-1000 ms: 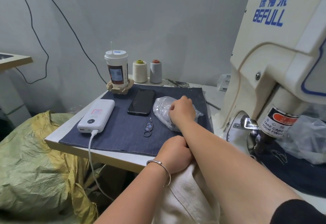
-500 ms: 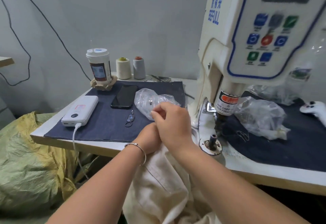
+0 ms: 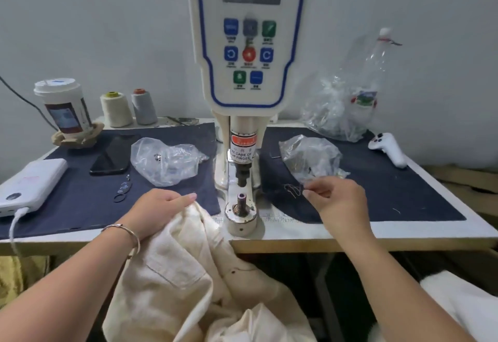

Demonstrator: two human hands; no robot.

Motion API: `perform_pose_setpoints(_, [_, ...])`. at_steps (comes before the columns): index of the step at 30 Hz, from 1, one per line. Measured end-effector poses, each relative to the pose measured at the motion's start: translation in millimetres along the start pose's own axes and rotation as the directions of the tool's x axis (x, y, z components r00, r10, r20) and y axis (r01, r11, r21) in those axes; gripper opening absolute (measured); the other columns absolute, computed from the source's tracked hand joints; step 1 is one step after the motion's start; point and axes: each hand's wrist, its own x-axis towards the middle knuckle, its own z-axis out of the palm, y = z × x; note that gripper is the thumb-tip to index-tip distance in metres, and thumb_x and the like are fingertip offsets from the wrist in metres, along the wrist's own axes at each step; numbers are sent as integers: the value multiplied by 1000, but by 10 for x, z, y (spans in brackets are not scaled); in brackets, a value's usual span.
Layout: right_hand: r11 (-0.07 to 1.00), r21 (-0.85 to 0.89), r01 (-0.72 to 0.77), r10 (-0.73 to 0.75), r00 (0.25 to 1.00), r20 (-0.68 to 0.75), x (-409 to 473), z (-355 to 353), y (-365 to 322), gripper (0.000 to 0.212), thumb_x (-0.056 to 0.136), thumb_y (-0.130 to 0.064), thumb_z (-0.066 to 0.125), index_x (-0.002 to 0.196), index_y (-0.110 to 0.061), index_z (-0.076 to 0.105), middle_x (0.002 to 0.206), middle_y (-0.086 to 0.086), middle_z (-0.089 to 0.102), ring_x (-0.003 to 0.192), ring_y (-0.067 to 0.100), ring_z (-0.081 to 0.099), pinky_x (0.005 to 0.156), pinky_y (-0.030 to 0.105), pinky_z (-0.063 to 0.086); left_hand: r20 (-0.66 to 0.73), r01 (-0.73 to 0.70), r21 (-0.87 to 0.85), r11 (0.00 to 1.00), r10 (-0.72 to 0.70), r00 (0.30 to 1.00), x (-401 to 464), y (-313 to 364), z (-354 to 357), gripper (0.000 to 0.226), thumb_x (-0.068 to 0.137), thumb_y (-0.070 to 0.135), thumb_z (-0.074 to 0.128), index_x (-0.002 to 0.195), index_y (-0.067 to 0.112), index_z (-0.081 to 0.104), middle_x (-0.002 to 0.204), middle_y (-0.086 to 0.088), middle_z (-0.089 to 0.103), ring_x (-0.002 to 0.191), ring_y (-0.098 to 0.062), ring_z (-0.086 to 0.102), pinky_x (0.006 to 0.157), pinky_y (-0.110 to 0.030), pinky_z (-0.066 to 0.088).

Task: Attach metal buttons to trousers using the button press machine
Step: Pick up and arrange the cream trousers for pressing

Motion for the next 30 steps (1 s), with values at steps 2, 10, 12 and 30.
perform_pose_setpoints(2, [983, -185, 15, 4, 995, 102, 156, -11, 144, 10, 86, -11, 69, 89, -15, 78, 86, -4, 74, 81, 11, 66, 84, 30, 53, 0, 19, -23, 1000, -19, 1000, -3, 0, 2, 57, 88, 49, 67, 55, 20, 31, 62, -4, 30, 61, -19, 30, 63, -31, 28])
perform_pose_setpoints(10, [604, -533, 592, -221, 768, 601, 402, 101, 331, 37, 94, -5, 48, 112, -26, 73, 110, -4, 62, 104, 19, 54, 95, 33, 40, -4, 25, 7, 1000, -25, 1000, 3, -13, -8, 56, 88, 51, 65, 56, 21, 31, 60, -3, 32, 59, -18, 32, 62, -31, 29])
perform_pose_setpoints(12, [617, -514, 597, -218, 756, 617, 409, 106, 348, 37, 95, -6, 47, 117, -24, 70, 113, -2, 61, 107, 20, 53, 95, 34, 41, -7, 21, 12, 1000, -20, 1000, 7, -17, -3, 57, 88, 51, 65, 55, 21, 30, 60, -3, 31, 58, -18, 32, 62, -31, 29])
perform_pose_setpoints(30, [935, -306, 181, -78, 945, 319, 333, 88, 487, 21, 82, -29, 75, 69, -39, 62, 81, -18, 57, 79, 1, 51, 93, 34, 28, 3, 23, -53, 998, -22, 1000, 11, -63, -4, 59, 86, 52, 67, 51, 22, 31, 55, 0, 30, 58, -19, 31, 62, -31, 31])
